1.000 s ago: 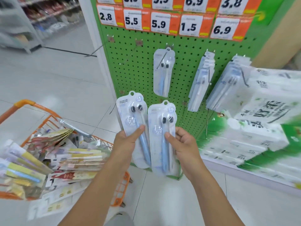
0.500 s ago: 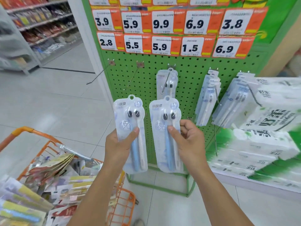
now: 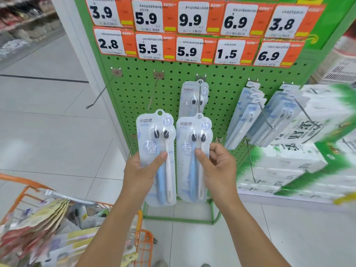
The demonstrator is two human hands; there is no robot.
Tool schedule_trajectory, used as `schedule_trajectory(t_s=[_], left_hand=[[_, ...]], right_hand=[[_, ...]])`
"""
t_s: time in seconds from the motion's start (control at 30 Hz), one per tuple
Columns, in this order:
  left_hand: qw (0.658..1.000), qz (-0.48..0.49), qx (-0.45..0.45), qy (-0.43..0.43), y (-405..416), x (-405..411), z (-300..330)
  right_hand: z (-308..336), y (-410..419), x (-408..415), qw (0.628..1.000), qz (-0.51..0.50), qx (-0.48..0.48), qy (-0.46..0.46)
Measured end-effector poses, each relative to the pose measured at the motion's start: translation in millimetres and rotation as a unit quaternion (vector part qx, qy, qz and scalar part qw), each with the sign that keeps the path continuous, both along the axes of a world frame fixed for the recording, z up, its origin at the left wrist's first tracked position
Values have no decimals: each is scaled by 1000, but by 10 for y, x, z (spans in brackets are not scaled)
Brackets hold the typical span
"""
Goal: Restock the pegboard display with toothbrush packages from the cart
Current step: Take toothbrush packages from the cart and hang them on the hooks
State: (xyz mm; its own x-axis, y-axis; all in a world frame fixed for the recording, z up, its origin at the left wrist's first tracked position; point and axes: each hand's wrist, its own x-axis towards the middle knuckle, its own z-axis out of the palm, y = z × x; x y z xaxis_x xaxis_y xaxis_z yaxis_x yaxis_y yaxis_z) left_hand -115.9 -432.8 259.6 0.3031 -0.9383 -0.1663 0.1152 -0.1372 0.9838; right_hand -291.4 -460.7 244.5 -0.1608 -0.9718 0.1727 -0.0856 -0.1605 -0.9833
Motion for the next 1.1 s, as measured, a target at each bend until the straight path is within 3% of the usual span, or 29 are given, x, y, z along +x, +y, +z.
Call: schedule_trajectory(t_s=[0.2,0.5,0.7,0.8,0.87,0.97,1.1], left_hand=[[999,-36,4,27,2,-47,36],[997,-74,3,7,-71,-102,66],[997,-75,-15,9,-64,-198,56],[995,-91,-21,16,-61,-250,37],[992,-120,-35,14,-66,-278,25],[988,-143,-55,0,-89,-337,12],[990,-121,-61,-25,-142,-430,-31]], right_hand=[[20,-184,-27,999,26,39,-11],[-2,-1118,17,988,-4,151,-5],[-112,-806,-82,964,6,264,25],[25,-278,-140,977,-5,206,-53],[188,-20,-170,984,65,139,-95],[374,76,-209,981,159,53,-97],[282,-37,-231,990,123,44,-54]])
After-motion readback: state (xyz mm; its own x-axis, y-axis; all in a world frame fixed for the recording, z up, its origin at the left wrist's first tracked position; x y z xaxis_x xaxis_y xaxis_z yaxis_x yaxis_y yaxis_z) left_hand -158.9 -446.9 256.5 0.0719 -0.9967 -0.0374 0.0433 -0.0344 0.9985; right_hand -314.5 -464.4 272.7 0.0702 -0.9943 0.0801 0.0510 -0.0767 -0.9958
